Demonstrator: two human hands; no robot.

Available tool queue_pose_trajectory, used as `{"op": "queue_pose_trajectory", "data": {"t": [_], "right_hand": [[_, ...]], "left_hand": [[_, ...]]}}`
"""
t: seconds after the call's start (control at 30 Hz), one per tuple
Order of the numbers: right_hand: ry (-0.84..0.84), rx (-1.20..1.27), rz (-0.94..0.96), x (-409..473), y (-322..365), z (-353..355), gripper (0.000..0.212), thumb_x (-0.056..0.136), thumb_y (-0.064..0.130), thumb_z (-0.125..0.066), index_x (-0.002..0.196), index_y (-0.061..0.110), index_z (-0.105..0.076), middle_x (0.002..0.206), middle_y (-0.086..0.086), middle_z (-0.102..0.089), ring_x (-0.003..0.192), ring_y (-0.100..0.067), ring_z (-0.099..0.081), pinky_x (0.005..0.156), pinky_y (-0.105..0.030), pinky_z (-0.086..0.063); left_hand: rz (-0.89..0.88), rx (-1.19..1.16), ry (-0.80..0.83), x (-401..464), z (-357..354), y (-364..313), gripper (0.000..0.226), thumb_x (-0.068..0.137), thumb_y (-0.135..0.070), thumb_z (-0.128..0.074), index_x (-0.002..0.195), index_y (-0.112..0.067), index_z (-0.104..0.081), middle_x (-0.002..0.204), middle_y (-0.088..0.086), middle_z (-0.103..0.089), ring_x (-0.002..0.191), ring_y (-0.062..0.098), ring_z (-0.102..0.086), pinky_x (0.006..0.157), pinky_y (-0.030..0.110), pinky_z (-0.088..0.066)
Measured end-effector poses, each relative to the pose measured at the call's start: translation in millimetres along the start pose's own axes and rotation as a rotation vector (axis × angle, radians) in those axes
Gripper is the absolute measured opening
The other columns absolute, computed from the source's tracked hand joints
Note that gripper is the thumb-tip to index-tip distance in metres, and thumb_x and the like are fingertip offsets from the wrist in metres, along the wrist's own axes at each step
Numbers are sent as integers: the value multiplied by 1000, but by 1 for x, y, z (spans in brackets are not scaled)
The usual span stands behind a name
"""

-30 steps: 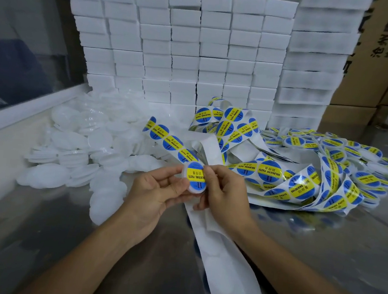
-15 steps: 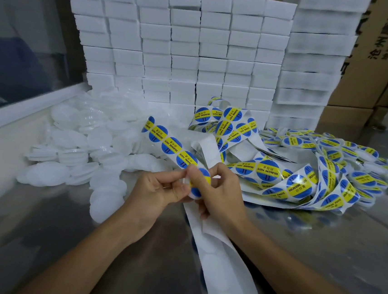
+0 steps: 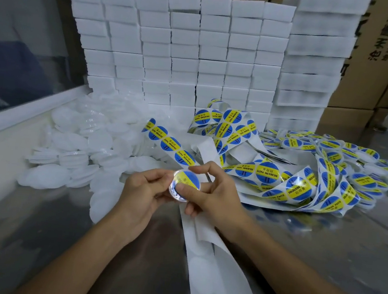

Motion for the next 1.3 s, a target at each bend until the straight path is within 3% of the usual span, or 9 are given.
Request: {"op": "queue_pose_trajectory", "data": {"t": [0.2, 0.3, 0.47, 0.67, 0.83, 0.97, 1.07, 1.2, 1.3], "right_hand": [[-34, 85, -21, 1, 2, 6, 16, 96, 12, -62, 103, 4, -51, 68, -15, -71, 43, -21, -61, 43, -26, -50], [-11, 81, -63, 1, -3, 2, 37, 87, 1, -70, 118, 11, -54, 83, -15, -71, 53, -20, -61, 58, -29, -55], [-115, 286, -206, 4, -11, 11, 19, 93, 17, -66, 109, 9, -63, 72, -10, -63, 46, -14, -47, 50, -24, -43], [-113, 610, -332, 7, -17, 12, 22, 101, 17, -53, 116, 5, -61, 76, -5, -66, 46, -10, -44, 46, -20, -45], [-1, 700, -338, 7, -12, 10, 26, 98, 5, -51, 119, 7, -67, 85, -4, -69, 50, -9, -52, 52, -19, -49], [12, 843, -355, 7, -9, 11, 26, 92, 4, -52, 109, 9, -71, 78, -2, -66, 50, -8, -48, 49, -18, -47], [-9, 897, -367, 8, -8, 15, 24, 91, 4, -53, 101, 8, -75, 77, -3, -66, 51, -8, -45, 50, -17, -45], [-66, 904, -358, 9, -4, 19, 25, 91, 2, -53, 107, 7, -71, 79, -5, -68, 50, -10, -48, 50, -19, -47], [-285, 587, -245, 15, 8, 42, 22, 92, 2, -58, 109, 13, -65, 74, -2, -69, 51, -11, -55, 53, -22, -49]], "left_hand": [[2, 41, -72, 1, -3, 5, 19, 92, -16, -58, 93, -3, -73, 86, 14, -75, 71, 21, -70, 64, 29, -59], [-2, 86, -169, 2, 2, 7, 26, 92, -26, -60, 95, -3, -72, 85, 15, -74, 68, 22, -67, 65, 30, -58], [80, 47, -299, 8, -1, 11, 20, 93, -20, -63, 109, -8, -59, 101, 15, -66, 71, 24, -69, 54, 28, -58], [238, 225, -251, 21, -2, 12, 63, 78, -16, -80, 131, -12, -47, 98, 16, -67, 57, 19, -64, 52, 29, -56], [238, 294, -196, 31, -11, 12, 37, 75, -27, -79, 109, -20, -68, 84, 9, -72, 42, 13, -51, 40, 23, -41], [187, 168, -212, 36, -14, 11, 18, 65, -34, -72, 74, -19, -73, 75, 0, -67, 48, 14, -46, 48, 25, -33], [117, 314, -197, 35, -21, 16, 24, 76, -39, -76, 73, -15, -72, 66, 0, -64, 55, 11, -54, 48, 22, -42], [8, 359, -247, 34, -23, 21, 11, 83, -20, -74, 78, -10, -73, 80, 10, -73, 73, 20, -67, 70, 37, -56], [-2, 323, -271, 35, -18, 24, 13, 87, -18, -68, 75, -14, -70, 65, -3, -70, 57, 11, -59, 55, 23, -50]]}}
Point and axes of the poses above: each hand's wrist, its own x-axis towards the middle knuckle, its own z-axis out of the back of the hand, y = z × x, the point moved 4 cm from there along x, towards the middle knuckle
